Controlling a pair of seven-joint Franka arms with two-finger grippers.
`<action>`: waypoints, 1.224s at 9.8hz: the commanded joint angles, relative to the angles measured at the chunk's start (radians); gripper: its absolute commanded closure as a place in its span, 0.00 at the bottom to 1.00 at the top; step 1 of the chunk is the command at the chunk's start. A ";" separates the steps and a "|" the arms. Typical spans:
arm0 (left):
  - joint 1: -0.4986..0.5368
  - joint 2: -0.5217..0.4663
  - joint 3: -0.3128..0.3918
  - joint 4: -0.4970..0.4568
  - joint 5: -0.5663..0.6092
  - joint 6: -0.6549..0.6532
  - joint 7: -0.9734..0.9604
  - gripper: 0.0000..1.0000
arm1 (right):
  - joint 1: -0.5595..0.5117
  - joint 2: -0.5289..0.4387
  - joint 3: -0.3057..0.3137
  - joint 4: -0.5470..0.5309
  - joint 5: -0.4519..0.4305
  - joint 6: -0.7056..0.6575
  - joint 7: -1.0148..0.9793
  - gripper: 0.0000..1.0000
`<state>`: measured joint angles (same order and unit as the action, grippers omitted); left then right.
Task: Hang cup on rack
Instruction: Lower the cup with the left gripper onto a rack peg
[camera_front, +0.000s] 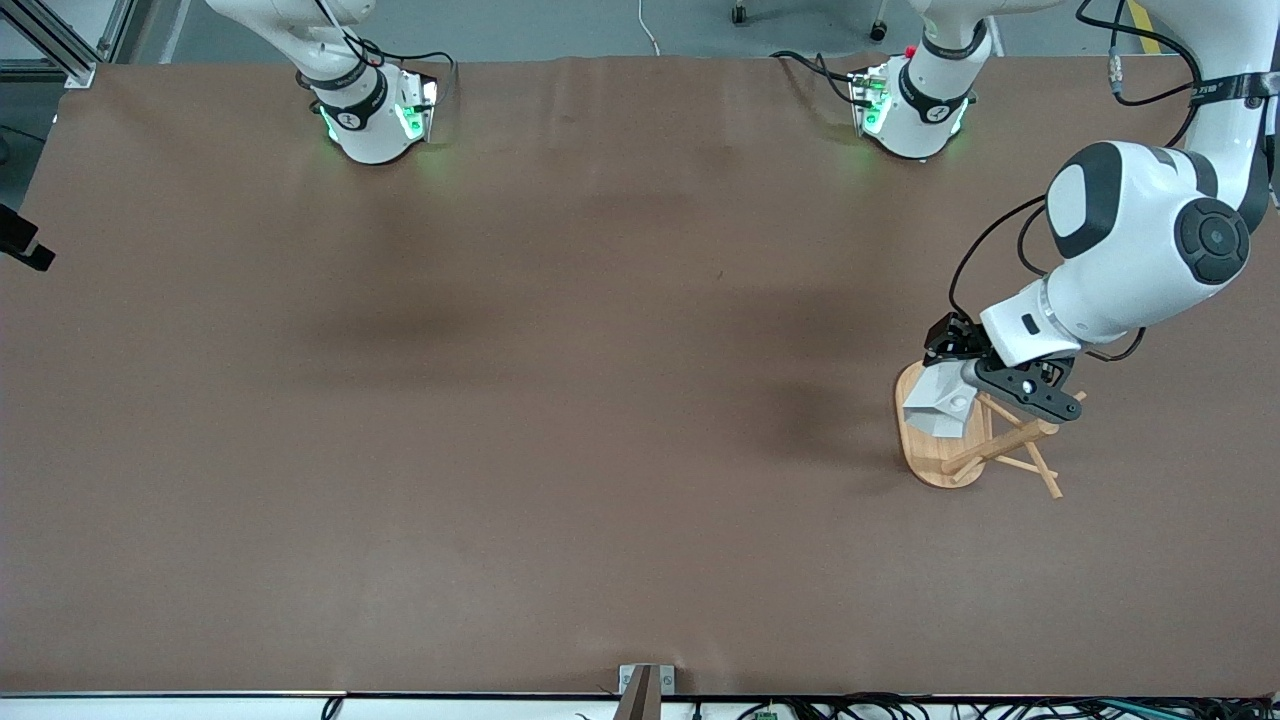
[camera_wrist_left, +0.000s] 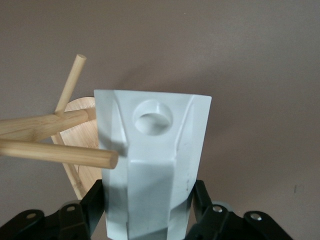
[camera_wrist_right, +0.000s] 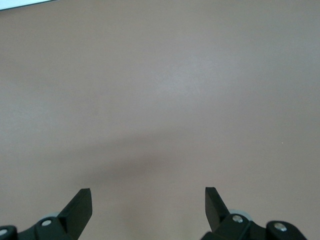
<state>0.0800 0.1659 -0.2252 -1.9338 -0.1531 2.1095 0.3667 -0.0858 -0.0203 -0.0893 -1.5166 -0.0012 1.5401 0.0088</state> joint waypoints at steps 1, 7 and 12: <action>0.001 0.009 0.023 -0.034 -0.020 0.020 0.035 0.99 | -0.005 0.005 0.002 0.015 0.004 -0.014 -0.001 0.00; 0.003 0.035 0.047 -0.031 -0.019 0.026 0.035 0.97 | -0.006 0.005 0.002 0.015 0.004 -0.014 -0.003 0.00; 0.003 0.040 0.061 0.002 -0.019 0.024 0.038 0.98 | -0.009 0.008 0.000 0.015 0.004 -0.014 -0.023 0.00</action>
<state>0.0802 0.1742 -0.1716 -1.9406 -0.1537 2.1211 0.3729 -0.0870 -0.0187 -0.0898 -1.5166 -0.0012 1.5395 0.0029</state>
